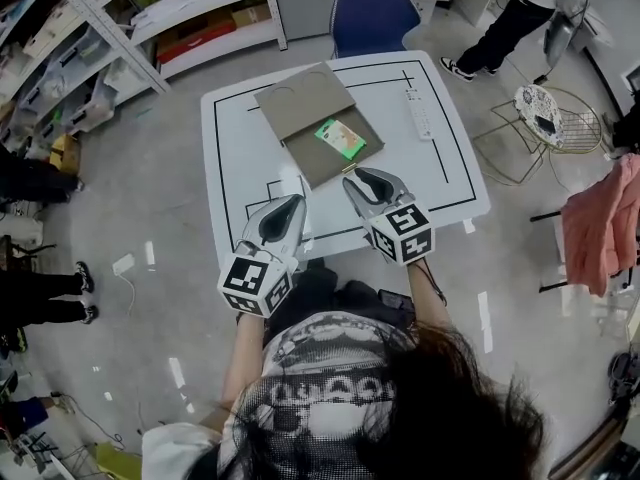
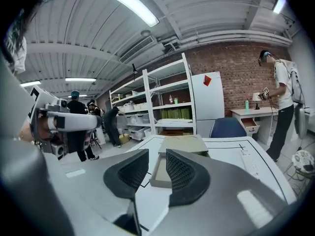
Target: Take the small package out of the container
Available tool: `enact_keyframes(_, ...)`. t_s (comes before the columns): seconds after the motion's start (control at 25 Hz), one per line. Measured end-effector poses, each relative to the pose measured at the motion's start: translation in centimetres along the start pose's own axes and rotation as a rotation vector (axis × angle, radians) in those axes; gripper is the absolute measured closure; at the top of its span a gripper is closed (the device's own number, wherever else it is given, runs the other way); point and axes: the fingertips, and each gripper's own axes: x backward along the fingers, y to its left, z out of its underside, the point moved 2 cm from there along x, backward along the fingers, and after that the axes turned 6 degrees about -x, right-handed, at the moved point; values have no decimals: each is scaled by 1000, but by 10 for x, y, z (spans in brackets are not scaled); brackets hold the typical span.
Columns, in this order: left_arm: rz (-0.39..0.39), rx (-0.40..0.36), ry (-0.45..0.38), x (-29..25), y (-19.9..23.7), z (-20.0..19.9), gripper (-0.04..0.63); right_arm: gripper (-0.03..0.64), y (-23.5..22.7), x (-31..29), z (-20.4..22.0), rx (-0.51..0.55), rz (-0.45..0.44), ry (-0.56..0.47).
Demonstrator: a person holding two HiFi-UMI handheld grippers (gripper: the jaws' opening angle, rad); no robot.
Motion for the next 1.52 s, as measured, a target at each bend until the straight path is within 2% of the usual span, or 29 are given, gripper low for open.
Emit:
enact_keyframes(0.16,6,4,-14,-5,15,-5,595,494,-26,-36,4,18,22,72)
enact_keyframes(0.36,2,15,-20,-12,29,-2,595,462,-54,-83,16,16,-2,176)
enact_keyframes(0.72,-46,26,-21,-15,59,-3,595,371,-96,-158,53,111,-17,417)
enact_keyframes(0.96,-98,35,-8,-11,78,2,595,312,-114,-193,76,234,-27,560)
enact_keyframes(1.24,-151,47,5,-1,94,6,595,280,-123,-217,84,253,-31,641)
enact_keyframes(1.52,-186,60,14,6,105,12,595,260,-124,-224,93,232,-2,661)
